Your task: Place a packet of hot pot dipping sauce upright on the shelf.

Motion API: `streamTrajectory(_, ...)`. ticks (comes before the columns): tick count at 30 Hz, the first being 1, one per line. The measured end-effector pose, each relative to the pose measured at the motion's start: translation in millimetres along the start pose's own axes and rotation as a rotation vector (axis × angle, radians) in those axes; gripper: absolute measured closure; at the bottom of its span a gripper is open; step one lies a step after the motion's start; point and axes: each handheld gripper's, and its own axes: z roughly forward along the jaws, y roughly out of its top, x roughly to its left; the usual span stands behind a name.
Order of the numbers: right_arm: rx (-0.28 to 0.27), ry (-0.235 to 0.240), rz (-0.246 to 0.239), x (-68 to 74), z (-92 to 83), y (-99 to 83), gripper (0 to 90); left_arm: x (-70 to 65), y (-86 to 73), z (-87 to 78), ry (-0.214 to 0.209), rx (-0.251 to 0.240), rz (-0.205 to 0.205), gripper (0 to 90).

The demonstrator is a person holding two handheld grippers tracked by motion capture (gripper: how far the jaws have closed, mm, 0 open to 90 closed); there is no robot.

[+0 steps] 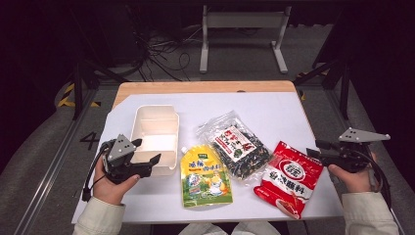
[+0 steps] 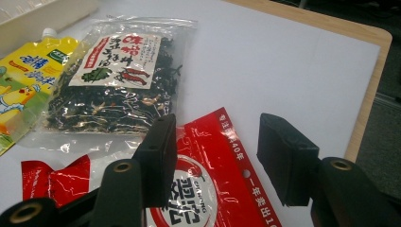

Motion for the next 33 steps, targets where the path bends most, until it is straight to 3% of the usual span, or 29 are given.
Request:
streamTrajectory(6, 0.014, 0.012, 0.011, -4.4, -2.6, -1.9, 49.6, 1.1, 0.2, -0.1, -0.004, 0.011, -0.005, 22.5)
streamTrajectory(14, 0.102, -0.025, 0.046, -13.8, 0.4, -8.5, 47.2, -1.9, 1.1, 2.4, -0.018, 0.027, -0.009, 22.1)
streamTrajectory(18, 0.149, -0.036, 0.079, -19.8, 4.3, -14.6, 45.5, -2.1, 2.0, 3.7, -0.016, 0.029, -0.012, 21.8)
streamTrajectory(21, 0.202, -0.032, 0.138, -27.7, 9.3, -23.2, 41.8, -3.0, 3.0, 5.8, -0.022, 0.036, -0.011, 21.8)
streamTrajectory(33, 0.245, -0.003, 0.216, -41.2, 22.0, -43.0, 41.9, -6.2, 5.5, 12.5, -0.032, 0.042, 0.005, 21.5)
